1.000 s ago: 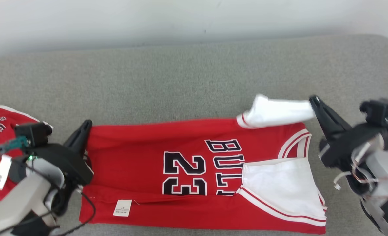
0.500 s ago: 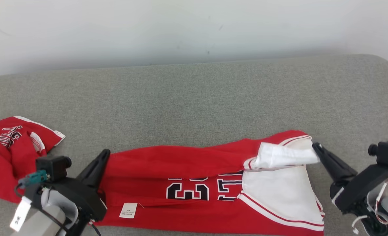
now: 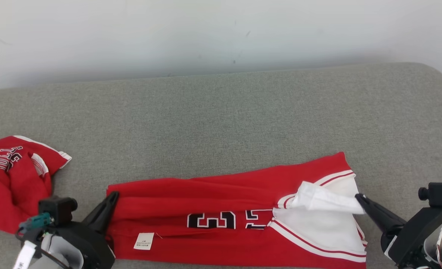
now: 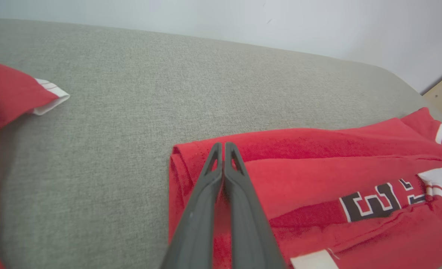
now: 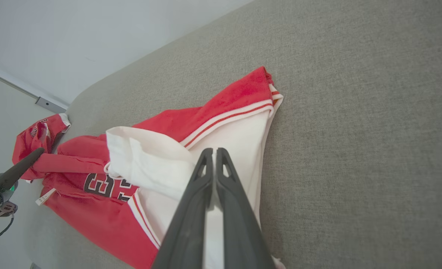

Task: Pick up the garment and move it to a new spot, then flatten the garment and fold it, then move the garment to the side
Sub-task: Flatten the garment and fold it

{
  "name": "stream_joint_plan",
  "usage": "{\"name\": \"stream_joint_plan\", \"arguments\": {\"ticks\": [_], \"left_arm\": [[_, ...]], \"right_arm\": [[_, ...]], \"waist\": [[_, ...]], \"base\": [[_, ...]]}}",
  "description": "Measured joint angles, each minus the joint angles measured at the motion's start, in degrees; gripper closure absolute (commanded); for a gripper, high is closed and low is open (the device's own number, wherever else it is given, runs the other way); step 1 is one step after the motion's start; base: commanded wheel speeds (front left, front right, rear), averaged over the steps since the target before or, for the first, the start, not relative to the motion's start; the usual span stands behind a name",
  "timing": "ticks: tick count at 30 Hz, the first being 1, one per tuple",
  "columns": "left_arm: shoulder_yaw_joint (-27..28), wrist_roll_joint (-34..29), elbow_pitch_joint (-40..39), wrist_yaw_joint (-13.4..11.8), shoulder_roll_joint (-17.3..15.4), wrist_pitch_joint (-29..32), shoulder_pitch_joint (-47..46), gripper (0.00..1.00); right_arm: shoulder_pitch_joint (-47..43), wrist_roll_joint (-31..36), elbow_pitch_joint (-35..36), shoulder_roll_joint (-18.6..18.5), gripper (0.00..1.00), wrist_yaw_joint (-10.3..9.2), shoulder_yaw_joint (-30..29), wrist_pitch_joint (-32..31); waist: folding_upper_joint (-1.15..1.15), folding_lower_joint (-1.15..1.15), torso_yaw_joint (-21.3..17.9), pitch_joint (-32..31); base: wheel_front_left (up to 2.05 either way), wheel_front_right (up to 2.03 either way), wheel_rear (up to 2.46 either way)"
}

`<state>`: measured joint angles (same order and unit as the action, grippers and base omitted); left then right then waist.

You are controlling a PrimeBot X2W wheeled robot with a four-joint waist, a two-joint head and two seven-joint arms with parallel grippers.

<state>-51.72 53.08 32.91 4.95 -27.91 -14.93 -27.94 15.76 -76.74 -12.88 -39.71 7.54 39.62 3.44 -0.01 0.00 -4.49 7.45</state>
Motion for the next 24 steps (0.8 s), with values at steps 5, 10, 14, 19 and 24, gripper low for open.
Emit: {"name": "stream_joint_plan", "arguments": {"ticks": [5,10,14,19,24], "left_arm": [[0.7,-2.1,2.7,1.1,1.0,0.0,0.6,1.00],[1.2,-3.7,5.3,1.7,2.5,0.0,0.9,1.00],[2.2,-4.5,6.2,2.1,3.2,0.0,1.0,1.00],[3.1,-5.8,7.0,2.2,3.6,0.0,1.1,0.48],[5.4,-6.8,6.1,2.2,4.1,0.0,2.0,0.00]], "right_arm": [[-0.1,-0.4,-1.2,-0.3,1.00,0.00,1.7,-1.5],[0.4,0.9,-3.8,-0.1,1.00,0.00,3.6,-2.5],[1.5,1.4,-5.4,0.7,1.00,0.00,4.4,-2.5],[1.9,1.3,-6.3,1.8,0.58,0.00,5.4,-2.3],[2.0,-0.2,-6.2,1.9,0.00,0.00,5.4,-1.1]], "waist": [[0.00,0.00,-0.2,0.2],[0.00,0.00,-0.4,0.5],[0.00,0.01,-0.5,0.5],[0.01,0.01,-0.4,0.1],[0.00,0.00,-0.1,-0.8]], "base": [[0.00,0.00,0.00],[0.00,0.00,0.00],[0.00,0.00,0.00],[0.00,0.00,0.00],[0.00,0.00,0.00]]}}
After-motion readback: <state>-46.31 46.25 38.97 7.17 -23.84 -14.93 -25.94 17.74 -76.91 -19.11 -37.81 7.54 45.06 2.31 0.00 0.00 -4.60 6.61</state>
